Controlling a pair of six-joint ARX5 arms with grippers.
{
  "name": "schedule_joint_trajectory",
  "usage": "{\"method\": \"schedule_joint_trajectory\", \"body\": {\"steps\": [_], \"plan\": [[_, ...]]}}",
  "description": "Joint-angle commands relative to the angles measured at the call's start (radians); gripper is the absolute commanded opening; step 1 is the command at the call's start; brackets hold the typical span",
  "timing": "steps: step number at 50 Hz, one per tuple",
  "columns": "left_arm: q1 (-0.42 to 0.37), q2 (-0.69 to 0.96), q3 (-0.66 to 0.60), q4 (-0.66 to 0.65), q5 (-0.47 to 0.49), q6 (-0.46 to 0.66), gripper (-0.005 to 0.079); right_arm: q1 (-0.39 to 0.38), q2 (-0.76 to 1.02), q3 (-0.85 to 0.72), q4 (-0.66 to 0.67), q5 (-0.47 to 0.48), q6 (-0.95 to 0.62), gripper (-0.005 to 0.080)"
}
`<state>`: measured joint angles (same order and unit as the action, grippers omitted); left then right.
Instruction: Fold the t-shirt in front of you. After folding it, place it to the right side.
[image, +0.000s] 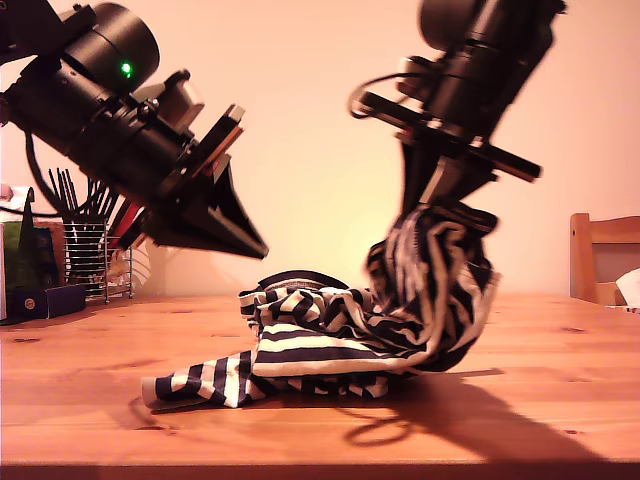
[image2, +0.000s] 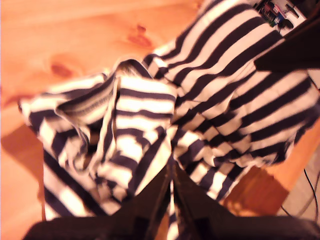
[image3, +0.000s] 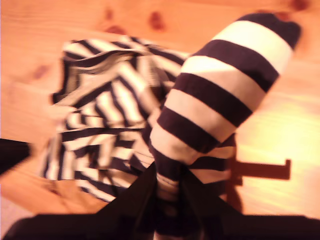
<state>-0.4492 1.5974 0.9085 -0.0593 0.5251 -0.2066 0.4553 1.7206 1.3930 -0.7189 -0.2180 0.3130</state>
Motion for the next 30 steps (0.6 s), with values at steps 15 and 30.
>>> {"method": "schedule_joint_trajectory", "body": {"steps": [15, 30], "plan": [[0.002, -0.076, -0.005, -0.055, 0.035, 0.004, -0.0014, 0.094, 0.040, 0.005, 0.092, -0.010, 0.079, -0.0013], [0.002, -0.081, -0.005, -0.102, 0.079, 0.005, -0.0014, 0.153, 0.151, 0.005, 0.174, -0.047, 0.123, -0.0013]]}}
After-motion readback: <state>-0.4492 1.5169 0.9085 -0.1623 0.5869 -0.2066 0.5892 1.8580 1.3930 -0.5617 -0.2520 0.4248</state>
